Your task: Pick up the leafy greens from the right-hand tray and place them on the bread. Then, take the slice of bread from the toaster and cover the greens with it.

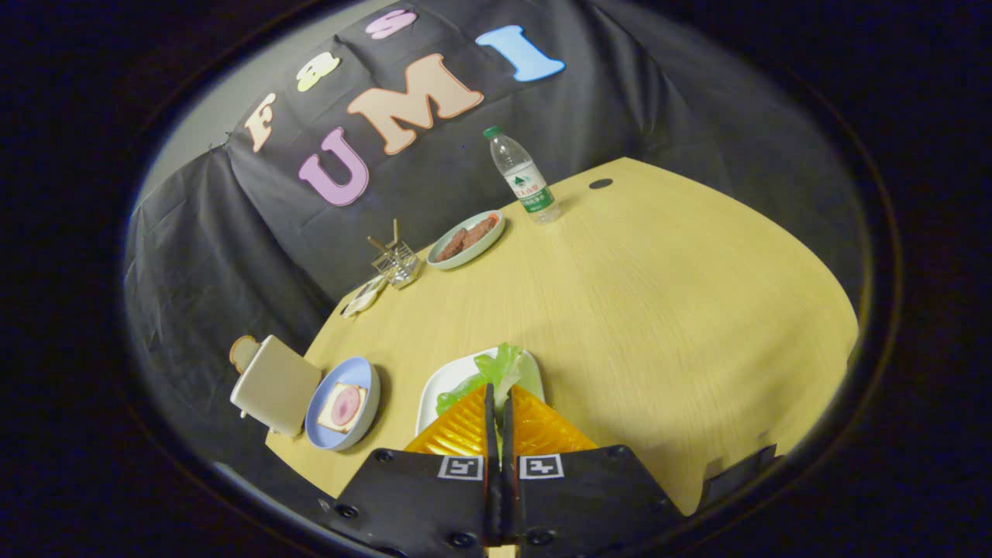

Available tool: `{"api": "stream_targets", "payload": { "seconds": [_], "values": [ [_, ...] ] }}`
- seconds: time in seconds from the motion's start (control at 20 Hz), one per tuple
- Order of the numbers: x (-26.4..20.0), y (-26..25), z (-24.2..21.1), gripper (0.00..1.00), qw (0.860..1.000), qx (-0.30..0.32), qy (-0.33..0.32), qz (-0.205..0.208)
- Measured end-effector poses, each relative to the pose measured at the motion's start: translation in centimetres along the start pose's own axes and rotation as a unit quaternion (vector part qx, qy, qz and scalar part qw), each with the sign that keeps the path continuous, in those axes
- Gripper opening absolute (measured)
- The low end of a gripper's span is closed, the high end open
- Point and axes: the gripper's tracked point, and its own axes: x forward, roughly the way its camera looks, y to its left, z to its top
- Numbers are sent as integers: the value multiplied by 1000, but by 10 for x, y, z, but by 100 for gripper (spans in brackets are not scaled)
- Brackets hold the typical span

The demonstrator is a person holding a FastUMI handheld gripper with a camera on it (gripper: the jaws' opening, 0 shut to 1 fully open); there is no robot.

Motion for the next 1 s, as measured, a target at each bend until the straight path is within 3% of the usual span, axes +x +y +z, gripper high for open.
{"api": "stream_targets", "payload": {
  "seconds": [0.5,1.0],
  "values": [
    [-22,106,13,3,996,-41,-48,70],
    [-12,279,-11,3,975,1,-54,217]
  ]
}}
